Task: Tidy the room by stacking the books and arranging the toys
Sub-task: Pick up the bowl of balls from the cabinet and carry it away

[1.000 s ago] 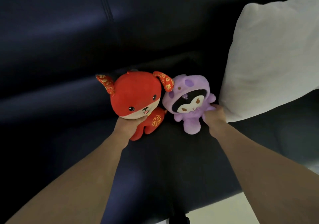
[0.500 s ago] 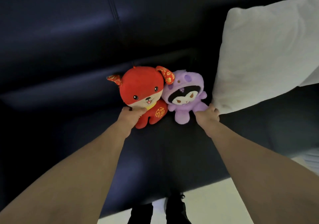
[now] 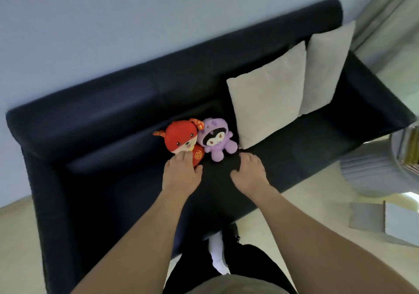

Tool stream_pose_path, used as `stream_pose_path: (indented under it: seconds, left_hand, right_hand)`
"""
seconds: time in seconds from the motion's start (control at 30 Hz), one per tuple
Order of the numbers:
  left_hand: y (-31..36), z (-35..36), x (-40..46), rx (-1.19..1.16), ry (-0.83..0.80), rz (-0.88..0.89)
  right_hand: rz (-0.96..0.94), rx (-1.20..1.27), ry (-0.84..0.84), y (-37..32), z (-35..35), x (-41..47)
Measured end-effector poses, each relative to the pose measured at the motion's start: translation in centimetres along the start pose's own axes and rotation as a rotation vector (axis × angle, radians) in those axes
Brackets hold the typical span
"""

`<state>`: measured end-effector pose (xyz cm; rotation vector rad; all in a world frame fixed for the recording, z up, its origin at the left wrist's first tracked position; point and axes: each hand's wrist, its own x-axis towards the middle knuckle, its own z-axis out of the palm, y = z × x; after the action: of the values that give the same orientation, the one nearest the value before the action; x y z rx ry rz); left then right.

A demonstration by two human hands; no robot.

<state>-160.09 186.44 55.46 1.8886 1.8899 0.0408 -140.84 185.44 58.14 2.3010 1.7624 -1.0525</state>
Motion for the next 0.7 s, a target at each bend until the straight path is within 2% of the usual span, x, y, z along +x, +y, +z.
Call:
stream_pose_path:
  seconds: [0.2,0.37,0.57,0.7]
  left_hand:
    - [5.8,-3.3,0.9,0.132,0.018,0.333]
    - [11.4,-3.2,0.2,0.171,-0.015,0.513]
    - [19.8,-0.9,-4.1,0.293,-0.111,0.678]
    - [29.9,3.4,-10.6,0.328,-0.196,0.828]
  right_hand:
    - [0.024,0.024,0.076,1.3,-3.5,-3.0]
    - [0.116,0.026,0.109,6.5,-4.8,-7.1]
    - [0.246,0.182,0.157,15.0,-6.5,-13.3]
    - [0.363,0.239,0.24,25.7,-7.1,-21.5]
